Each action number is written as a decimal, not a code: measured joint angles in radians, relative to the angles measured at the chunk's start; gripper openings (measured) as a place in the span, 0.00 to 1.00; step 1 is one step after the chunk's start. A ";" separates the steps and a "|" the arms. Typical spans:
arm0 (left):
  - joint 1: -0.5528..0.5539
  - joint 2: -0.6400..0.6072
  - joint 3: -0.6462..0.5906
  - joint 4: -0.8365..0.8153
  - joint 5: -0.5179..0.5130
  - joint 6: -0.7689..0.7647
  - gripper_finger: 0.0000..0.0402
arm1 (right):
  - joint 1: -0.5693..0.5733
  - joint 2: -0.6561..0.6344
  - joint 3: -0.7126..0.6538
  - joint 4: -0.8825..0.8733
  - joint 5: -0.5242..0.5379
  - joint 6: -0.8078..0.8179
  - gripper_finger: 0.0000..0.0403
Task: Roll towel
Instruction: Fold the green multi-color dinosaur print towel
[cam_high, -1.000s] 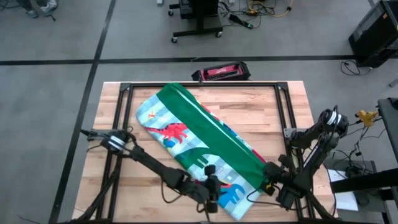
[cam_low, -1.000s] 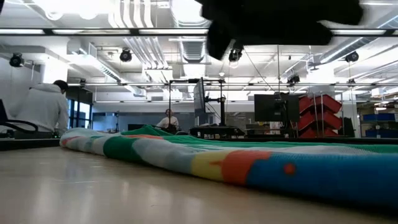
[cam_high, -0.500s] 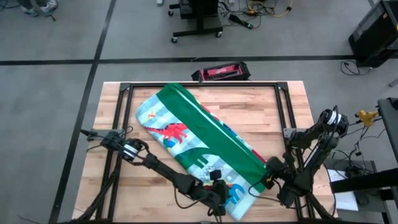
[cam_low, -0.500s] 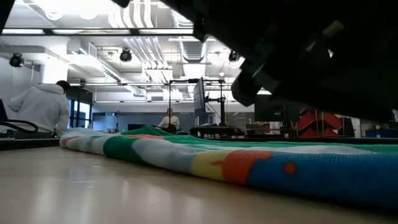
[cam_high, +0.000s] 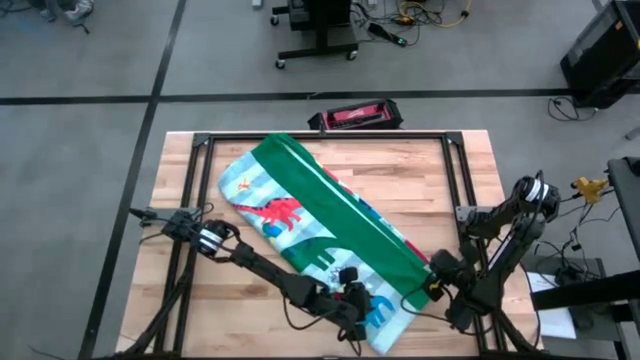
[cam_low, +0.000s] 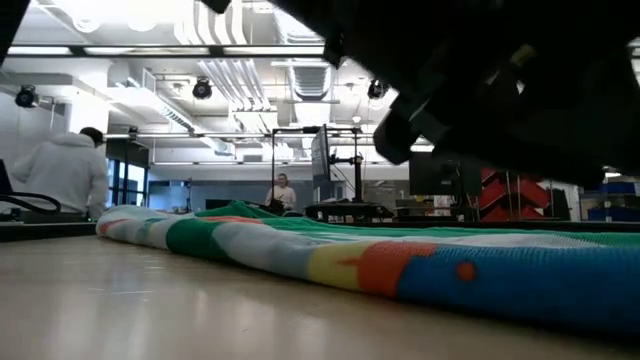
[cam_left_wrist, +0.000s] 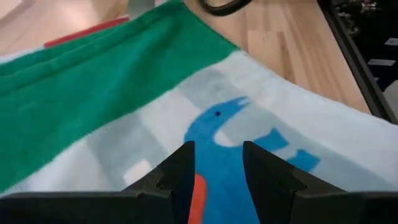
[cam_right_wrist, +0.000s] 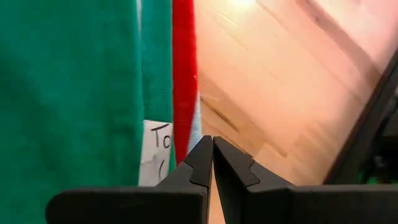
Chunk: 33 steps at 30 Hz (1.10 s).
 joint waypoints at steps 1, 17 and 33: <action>-0.001 -0.001 0.006 -0.001 0.000 0.001 0.30 | 0.002 -0.004 0.014 -0.005 0.030 -0.007 0.00; -0.006 -0.002 0.025 -0.007 0.013 0.019 0.30 | 0.003 0.014 -0.103 0.322 0.057 -0.052 0.00; -0.006 -0.002 0.025 -0.005 0.014 0.019 0.30 | 0.003 0.004 -0.143 0.356 -0.014 -0.056 0.00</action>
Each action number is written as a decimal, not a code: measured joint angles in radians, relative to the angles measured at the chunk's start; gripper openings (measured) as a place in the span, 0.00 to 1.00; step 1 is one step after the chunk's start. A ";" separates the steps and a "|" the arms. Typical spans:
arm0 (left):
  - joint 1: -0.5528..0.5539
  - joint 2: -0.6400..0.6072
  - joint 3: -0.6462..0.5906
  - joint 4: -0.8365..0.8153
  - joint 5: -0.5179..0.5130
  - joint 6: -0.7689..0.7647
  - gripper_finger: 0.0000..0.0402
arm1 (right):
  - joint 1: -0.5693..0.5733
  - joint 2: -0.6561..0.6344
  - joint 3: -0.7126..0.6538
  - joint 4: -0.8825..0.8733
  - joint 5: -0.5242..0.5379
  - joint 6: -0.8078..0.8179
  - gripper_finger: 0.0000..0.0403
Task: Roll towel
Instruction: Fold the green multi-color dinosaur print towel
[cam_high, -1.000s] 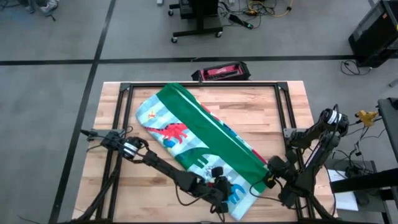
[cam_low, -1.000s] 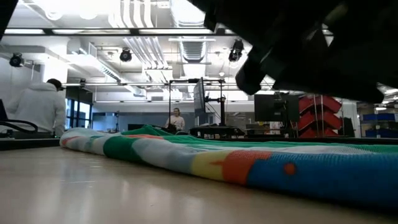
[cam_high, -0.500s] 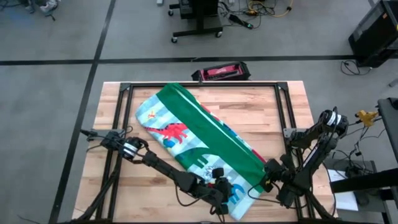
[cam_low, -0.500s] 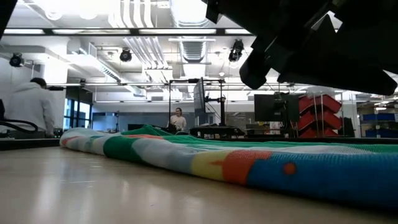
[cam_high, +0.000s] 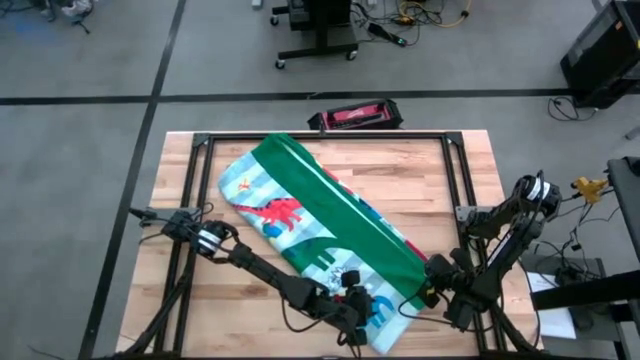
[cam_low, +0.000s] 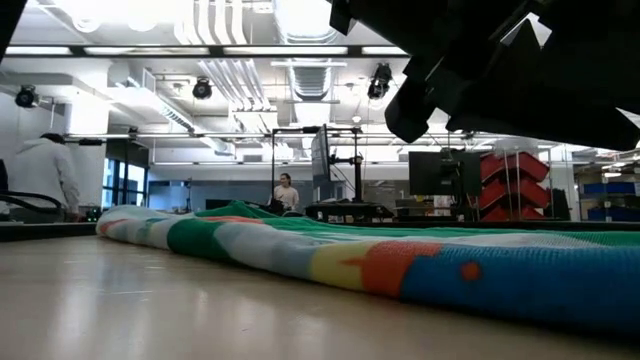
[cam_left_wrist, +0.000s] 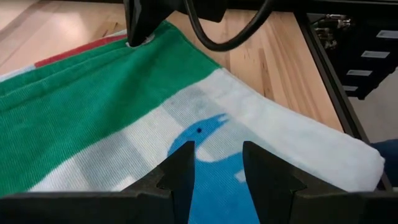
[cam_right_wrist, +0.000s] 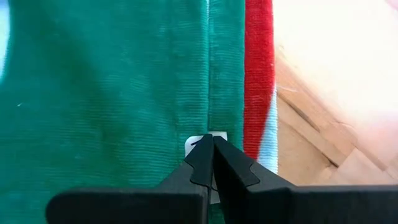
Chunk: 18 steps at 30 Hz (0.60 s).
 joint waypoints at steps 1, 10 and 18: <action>0.000 0.000 0.000 0.000 0.000 0.000 0.30 | 0.000 -0.005 0.010 -0.030 -0.013 -0.002 0.00; 0.000 0.000 0.000 -0.001 0.000 0.000 0.30 | 0.001 -0.052 0.077 -0.106 -0.013 -0.068 0.00; 0.000 0.000 0.000 -0.002 0.000 0.000 0.30 | 0.005 -0.055 0.078 -0.157 -0.003 -0.053 0.00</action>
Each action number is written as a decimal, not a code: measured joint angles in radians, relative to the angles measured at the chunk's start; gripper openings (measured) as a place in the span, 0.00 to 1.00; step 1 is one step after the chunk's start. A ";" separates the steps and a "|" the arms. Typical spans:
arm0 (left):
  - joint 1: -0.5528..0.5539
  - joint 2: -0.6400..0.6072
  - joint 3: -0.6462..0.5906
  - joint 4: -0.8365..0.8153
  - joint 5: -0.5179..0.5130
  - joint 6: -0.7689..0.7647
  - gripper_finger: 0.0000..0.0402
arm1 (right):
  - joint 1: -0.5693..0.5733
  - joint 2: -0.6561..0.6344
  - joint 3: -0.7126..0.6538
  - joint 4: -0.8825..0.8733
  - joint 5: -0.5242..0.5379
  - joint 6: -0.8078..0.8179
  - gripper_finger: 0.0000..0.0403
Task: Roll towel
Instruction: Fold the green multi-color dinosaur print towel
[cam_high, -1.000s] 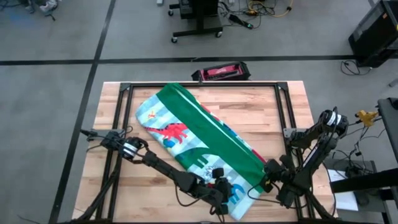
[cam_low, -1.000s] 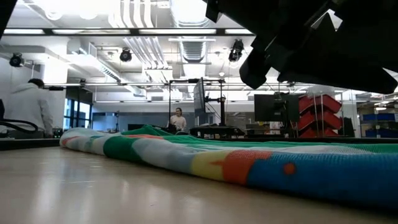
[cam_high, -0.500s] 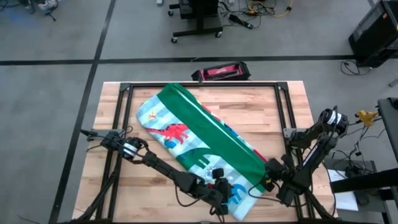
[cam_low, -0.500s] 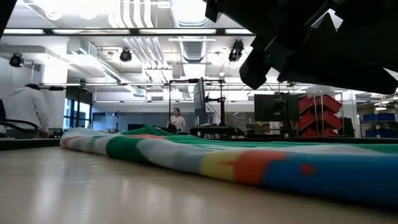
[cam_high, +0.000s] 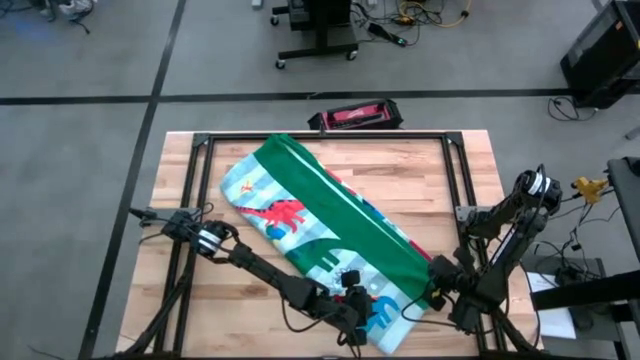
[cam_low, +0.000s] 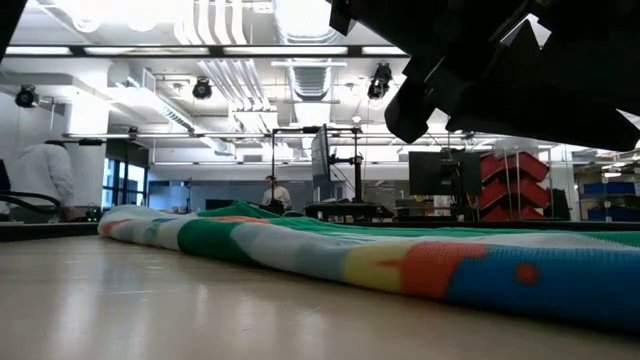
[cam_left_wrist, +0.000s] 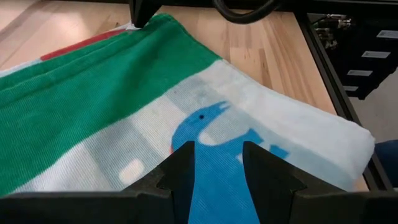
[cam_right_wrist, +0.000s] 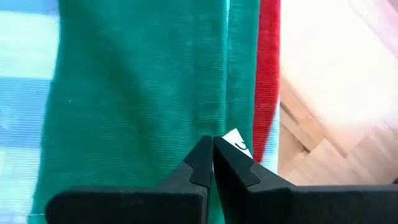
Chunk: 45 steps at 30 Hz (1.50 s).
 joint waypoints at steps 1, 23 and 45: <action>0.000 0.000 0.000 0.000 0.000 0.000 0.30 | 0.000 0.000 0.000 -0.011 0.002 0.008 0.00; 0.000 0.000 -0.002 0.000 0.000 0.000 0.30 | 0.002 0.047 -0.016 0.014 -0.093 0.064 0.00; 0.000 0.002 -0.002 0.009 -0.002 0.018 0.30 | 0.002 0.068 -0.084 0.079 -0.148 0.065 0.00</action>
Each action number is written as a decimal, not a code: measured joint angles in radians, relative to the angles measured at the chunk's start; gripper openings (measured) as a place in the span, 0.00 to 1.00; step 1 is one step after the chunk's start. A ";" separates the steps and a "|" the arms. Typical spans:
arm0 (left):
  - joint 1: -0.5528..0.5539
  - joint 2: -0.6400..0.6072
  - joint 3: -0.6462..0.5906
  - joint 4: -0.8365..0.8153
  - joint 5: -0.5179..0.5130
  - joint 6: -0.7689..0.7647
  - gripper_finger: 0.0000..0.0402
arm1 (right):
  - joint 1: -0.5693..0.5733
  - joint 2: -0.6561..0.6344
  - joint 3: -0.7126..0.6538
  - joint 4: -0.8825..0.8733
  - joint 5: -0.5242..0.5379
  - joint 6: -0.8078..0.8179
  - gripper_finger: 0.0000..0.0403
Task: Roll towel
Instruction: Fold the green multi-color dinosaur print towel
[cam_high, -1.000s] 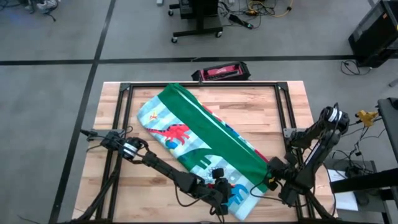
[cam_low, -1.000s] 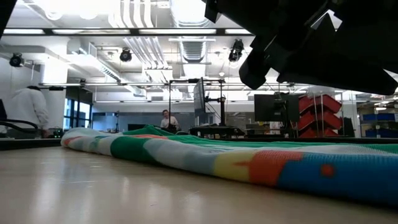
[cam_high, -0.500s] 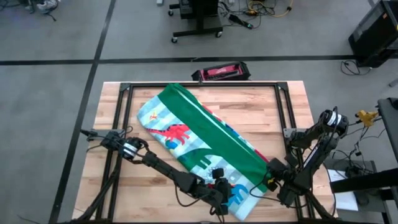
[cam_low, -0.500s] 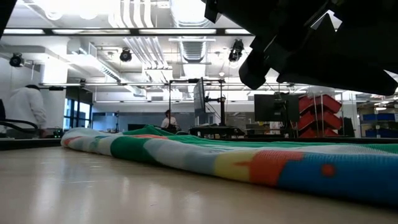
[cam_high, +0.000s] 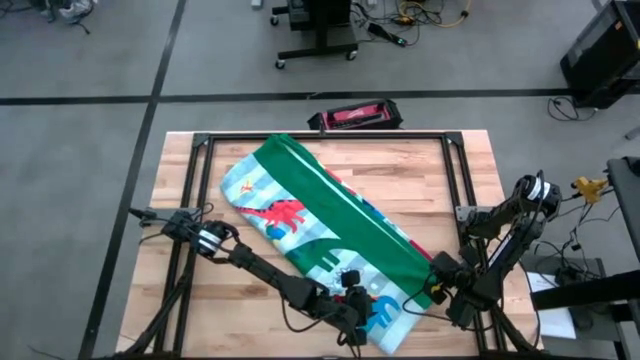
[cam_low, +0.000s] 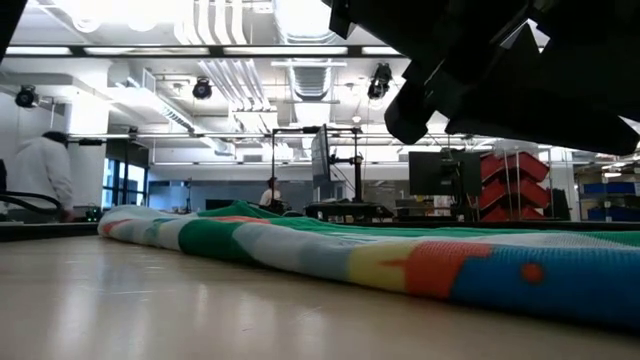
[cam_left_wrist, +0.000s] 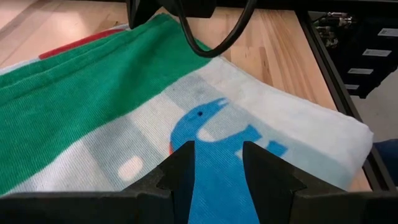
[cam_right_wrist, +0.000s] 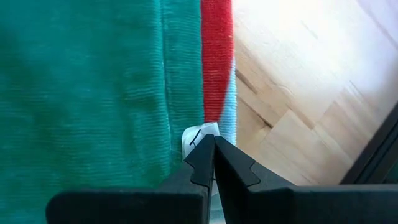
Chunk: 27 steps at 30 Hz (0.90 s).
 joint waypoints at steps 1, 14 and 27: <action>0.000 0.000 0.000 0.007 -0.007 0.008 0.30 | 0.000 0.000 -0.001 -0.001 -0.004 -0.002 0.00; -0.003 0.000 0.000 0.020 -0.025 0.028 0.30 | 0.006 -0.007 0.129 -0.157 -0.004 -0.014 0.00; -0.003 -0.002 0.000 0.013 -0.025 0.028 0.30 | 0.057 -0.001 0.122 -0.149 -0.008 0.069 0.00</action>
